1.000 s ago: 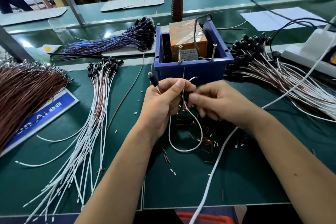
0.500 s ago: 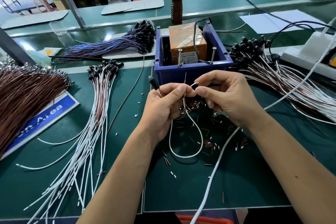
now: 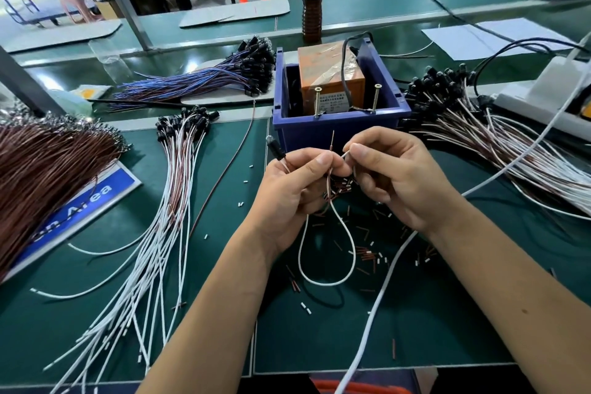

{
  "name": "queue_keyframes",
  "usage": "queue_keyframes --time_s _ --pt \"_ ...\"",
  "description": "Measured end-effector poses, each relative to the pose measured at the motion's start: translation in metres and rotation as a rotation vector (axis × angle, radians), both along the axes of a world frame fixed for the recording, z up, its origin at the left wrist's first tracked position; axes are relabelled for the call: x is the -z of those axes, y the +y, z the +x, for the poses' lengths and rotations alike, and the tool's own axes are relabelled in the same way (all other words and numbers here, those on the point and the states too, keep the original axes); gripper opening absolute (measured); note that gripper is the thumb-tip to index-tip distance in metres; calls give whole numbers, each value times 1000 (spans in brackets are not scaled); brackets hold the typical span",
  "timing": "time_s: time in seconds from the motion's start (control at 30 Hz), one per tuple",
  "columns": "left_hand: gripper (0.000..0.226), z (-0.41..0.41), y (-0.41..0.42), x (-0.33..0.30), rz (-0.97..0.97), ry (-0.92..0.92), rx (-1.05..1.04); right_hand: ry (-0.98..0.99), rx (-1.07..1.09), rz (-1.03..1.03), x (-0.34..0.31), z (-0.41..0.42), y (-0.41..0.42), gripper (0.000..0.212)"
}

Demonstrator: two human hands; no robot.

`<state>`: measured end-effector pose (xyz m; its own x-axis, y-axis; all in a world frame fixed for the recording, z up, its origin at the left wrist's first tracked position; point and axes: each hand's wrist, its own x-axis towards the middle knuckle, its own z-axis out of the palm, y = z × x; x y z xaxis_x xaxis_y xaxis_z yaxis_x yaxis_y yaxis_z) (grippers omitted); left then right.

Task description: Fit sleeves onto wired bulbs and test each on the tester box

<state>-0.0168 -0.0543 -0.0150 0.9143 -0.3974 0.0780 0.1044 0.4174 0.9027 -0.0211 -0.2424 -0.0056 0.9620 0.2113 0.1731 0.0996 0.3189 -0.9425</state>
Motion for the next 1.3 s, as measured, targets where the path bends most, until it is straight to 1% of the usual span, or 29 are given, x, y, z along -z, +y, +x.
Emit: queue_keyframes --time_s 0.07,0.23,0.3,0.37,0.43,0.5,0.6,0.67,0.7,0.77,0.8,0.87,0.93,1.03,1.1,1.2,1.3 --pt "20 -1 -1 -1 -24 -15 7 29 -29 28 1 0 1 13" --pt "23 0 -2 -1 -59 -13 12 18 -63 1 3 0 3 17" --pt "20 0 -1 0 -44 -24 22 2 -63 -8 3 1 3 15" --pt "14 0 -1 1 12 -57 5 -24 -29 -13 3 3 3 13" --pt "13 -2 -2 2 132 -141 -67 -46 47 21 1 4 1 12" --pt "14 -4 -5 2 271 -274 -161 -85 120 33 -1 6 -5 11" --pt "10 -6 -12 2 394 -441 -328 -200 228 -72 -3 6 -6 15" --pt "9 -8 -18 1 385 -488 -489 -281 315 -127 -4 5 -2 13" --pt "7 -8 -21 -1 366 -501 -583 -336 391 -188 -4 4 -1 12" --pt "4 -5 -25 -7 325 -516 -756 -454 596 -329 -4 4 0 11" --pt "5 -3 -27 -10 305 -508 -824 -490 703 -365 -4 5 0 10" --pt "6 3 -30 -17 285 -475 -923 -528 889 -398 -4 7 -1 12" --pt "5 9 -33 -19 314 -449 -1005 -545 1019 -457 -5 11 -1 13" --pt "10 13 -36 -17 376 -443 -1093 -569 1084 -583 -7 17 0 15" --pt "12 14 -37 -14 398 -448 -1107 -584 1092 -644 -7 19 3 18" --pt "15 14 -38 -13 438 -479 -1106 -578 1077 -640 -8 18 10 16" --pt "14 13 -40 -12 427 -479 -1093 -541 1040 -600 -9 16 14 14"
